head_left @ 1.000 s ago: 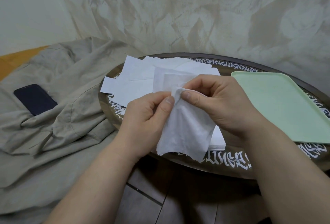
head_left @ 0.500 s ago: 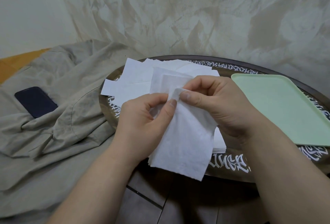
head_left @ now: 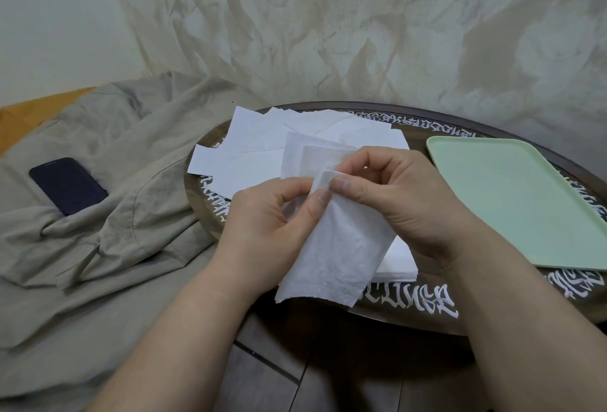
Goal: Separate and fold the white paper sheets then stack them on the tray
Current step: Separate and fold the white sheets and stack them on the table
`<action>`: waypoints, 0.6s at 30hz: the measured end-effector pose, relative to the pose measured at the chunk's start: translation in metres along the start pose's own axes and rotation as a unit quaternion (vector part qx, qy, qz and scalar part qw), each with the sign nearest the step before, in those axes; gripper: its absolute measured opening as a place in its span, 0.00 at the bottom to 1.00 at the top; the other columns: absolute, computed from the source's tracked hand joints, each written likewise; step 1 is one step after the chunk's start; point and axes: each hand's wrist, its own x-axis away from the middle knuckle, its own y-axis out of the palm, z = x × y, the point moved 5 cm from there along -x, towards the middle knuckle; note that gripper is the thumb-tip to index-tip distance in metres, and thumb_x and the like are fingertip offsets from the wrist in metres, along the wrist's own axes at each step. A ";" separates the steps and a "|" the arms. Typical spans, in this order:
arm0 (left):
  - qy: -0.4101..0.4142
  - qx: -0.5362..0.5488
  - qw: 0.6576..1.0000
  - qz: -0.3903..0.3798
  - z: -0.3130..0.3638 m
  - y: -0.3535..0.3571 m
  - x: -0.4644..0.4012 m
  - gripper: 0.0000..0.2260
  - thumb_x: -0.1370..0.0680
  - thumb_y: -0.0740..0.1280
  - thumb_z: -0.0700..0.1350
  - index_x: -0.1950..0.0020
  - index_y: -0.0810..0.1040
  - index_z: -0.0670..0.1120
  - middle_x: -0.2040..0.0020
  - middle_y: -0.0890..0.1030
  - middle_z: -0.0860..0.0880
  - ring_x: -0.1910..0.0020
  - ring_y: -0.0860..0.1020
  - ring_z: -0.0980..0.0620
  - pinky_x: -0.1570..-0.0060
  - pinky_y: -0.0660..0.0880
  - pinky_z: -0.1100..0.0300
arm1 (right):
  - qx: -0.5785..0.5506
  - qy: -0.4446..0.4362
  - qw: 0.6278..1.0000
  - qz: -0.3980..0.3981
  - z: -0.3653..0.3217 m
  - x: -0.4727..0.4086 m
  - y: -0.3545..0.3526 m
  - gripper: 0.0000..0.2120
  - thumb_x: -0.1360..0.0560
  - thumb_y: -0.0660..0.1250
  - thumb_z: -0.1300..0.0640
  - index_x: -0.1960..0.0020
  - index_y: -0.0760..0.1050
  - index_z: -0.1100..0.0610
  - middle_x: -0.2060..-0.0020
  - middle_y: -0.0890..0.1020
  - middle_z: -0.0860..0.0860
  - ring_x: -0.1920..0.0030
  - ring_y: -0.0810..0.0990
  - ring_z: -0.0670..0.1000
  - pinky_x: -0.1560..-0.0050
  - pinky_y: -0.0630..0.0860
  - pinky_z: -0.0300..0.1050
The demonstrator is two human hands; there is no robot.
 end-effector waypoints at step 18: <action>0.079 -0.151 0.985 0.007 0.000 -0.002 -0.001 0.12 0.23 0.60 0.53 0.40 0.74 0.58 0.56 0.81 0.55 0.58 0.78 0.59 0.59 0.71 0.70 | 0.263 -0.103 0.959 0.020 -0.007 -0.001 0.002 0.08 0.31 0.74 0.50 0.52 0.81 0.46 0.54 0.77 0.44 0.49 0.74 0.44 0.52 0.68 0.35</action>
